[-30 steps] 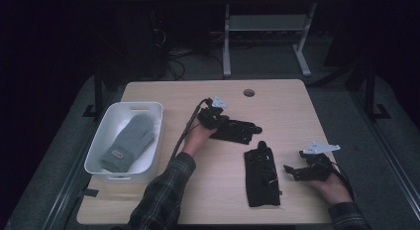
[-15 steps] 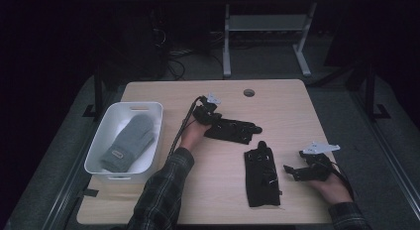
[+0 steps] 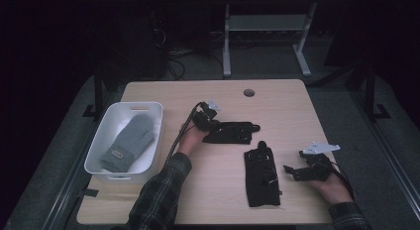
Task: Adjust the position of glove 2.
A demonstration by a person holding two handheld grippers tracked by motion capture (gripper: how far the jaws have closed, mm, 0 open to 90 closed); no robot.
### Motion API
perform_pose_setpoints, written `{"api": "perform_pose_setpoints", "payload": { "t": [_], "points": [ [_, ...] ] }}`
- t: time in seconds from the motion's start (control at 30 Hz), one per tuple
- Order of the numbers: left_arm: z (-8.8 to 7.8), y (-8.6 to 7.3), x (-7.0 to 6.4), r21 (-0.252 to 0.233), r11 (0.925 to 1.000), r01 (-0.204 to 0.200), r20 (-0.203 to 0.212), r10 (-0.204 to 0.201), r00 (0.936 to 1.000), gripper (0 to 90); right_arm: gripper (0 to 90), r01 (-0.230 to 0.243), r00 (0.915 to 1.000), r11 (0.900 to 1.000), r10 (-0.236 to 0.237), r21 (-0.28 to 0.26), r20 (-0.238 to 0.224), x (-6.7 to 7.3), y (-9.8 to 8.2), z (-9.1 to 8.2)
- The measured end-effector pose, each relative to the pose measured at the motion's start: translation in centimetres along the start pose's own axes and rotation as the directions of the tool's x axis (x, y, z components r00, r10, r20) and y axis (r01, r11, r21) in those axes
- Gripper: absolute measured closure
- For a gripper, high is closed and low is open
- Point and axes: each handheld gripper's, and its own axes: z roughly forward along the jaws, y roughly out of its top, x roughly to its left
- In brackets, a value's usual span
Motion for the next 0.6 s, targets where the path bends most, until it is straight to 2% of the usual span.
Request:
{"api": "perform_pose_setpoints", "payload": {
  "t": [0.17,0.3,0.33,0.6],
  "points": [
    [-1.4,-1.2,-0.9,0.028,0.9996,-0.001,-0.020,0.001,0.9998,89.4,13.2,0.002,1.0000,1.000,-0.002,0.000,-0.001,0.0,0.0,0.0],
    [-2.5,-2.1,-1.3,0.043,0.9988,0.025,-0.025,-0.024,0.9994,89.4,13.2,0.002,1.0000,1.000,-0.002,0.000,-0.001,0.0,0.0,0.0],
    [-2.7,-2.4,-1.5,0.041,0.9985,0.036,-0.023,-0.035,0.9991,89.4,13.2,0.002,1.0000,1.000,-0.002,0.000,-0.001,0.0,0.0,0.0],
    [-4.7,-4.3,-2.6,0.061,0.9979,0.019,0.016,-0.020,0.9997,89.4,13.2,0.002,1.0000,1.000,-0.002,0.000,-0.001,0.0,0.0,0.0]
  ]
}}
